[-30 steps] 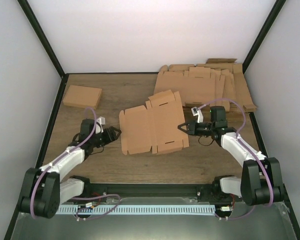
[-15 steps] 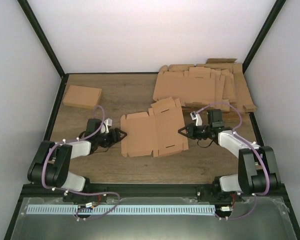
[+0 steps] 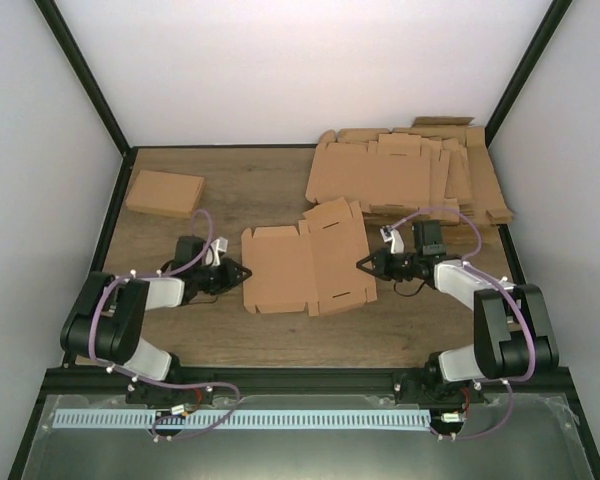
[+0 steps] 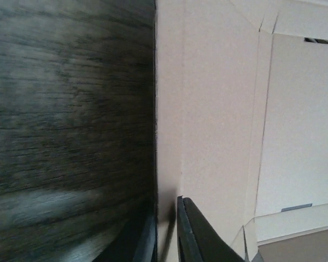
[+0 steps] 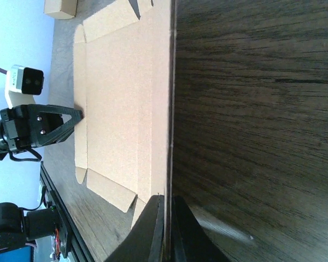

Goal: Fold the paper box

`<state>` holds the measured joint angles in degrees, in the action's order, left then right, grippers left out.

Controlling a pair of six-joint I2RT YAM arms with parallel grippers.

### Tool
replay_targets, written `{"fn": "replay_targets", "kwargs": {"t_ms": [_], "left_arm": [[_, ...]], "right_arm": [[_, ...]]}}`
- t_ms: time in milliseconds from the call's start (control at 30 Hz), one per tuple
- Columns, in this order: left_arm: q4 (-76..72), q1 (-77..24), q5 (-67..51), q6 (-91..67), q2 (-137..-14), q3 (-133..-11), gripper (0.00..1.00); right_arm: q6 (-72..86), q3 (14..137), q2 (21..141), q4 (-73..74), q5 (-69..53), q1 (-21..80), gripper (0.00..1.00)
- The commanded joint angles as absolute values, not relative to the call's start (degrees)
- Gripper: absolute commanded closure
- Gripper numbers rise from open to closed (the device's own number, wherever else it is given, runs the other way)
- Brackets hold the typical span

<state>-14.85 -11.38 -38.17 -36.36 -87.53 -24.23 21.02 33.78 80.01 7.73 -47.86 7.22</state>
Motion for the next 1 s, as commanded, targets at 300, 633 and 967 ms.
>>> {"fn": "replay_targets", "kwargs": {"t_ms": [300,633,967], "left_arm": [[-0.24,-12.04,-33.79,-31.85,-75.00,-26.97,0.96],[14.81,-17.14,-24.39,-27.75,-61.68,-32.78,0.96],[16.77,-23.12,-22.76,-24.19,-51.43,-37.04,0.96]], "right_arm": [[21.97,32.90,83.08,0.87,-47.65,7.56,0.65],[21.92,36.24,76.57,4.35,-32.51,7.56,0.12],[22.98,34.10,58.58,-3.25,-28.77,7.54,0.04]]}}
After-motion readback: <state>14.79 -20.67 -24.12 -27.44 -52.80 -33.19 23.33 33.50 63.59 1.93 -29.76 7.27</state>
